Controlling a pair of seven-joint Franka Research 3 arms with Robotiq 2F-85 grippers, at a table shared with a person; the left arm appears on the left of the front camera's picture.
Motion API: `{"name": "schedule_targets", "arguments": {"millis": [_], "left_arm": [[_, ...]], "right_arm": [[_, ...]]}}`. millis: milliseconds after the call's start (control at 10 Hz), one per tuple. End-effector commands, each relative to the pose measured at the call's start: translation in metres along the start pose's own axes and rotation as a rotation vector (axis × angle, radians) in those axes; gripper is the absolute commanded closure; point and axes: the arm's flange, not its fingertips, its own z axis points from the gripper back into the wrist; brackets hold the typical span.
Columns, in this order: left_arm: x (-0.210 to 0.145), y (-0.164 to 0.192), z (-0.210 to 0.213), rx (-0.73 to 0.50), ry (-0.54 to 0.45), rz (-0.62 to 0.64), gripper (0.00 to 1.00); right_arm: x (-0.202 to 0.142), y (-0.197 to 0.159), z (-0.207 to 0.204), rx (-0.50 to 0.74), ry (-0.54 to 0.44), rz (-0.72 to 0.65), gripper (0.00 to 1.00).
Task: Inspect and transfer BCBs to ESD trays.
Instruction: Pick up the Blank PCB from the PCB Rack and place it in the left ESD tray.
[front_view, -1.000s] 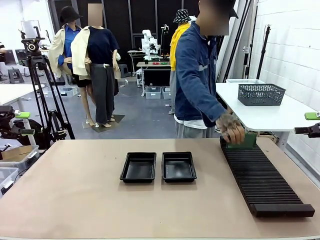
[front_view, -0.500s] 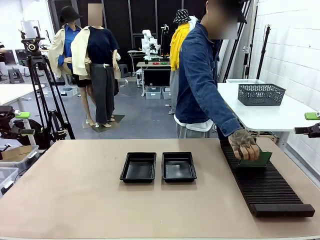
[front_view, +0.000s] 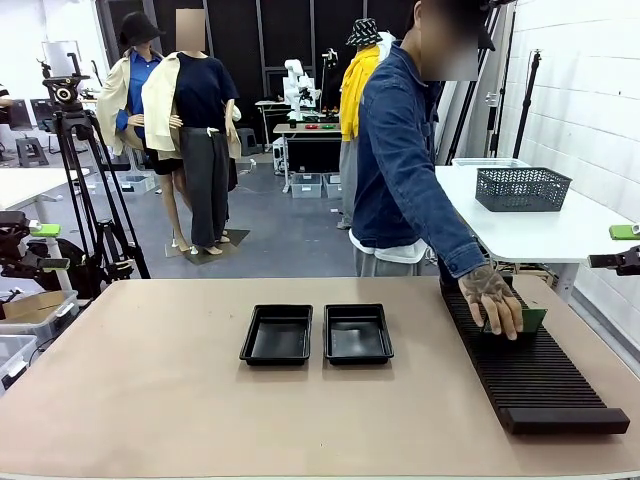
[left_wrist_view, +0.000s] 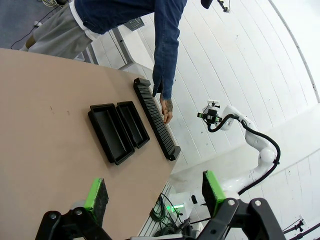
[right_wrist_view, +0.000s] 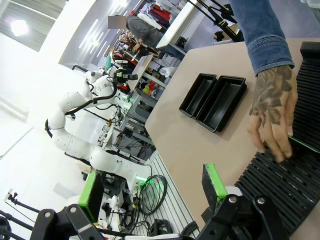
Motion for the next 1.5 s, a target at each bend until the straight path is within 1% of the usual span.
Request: {"name": "schedule_targets", "arguments": {"millis": [0, 1400], "left_arm": [[0.0004, -0.0005, 0.0005, 0.004, -0.002, 0.001, 0.00], [0.0004, -0.0005, 0.0005, 0.004, -0.002, 0.001, 0.00]], "right_arm": [[-0.0024, 0.0016, -0.0022, -0.008, -0.004, 0.001, 0.00], [-0.0024, 0.0016, -0.0022, -0.008, -0.004, 0.001, 0.00]]}}
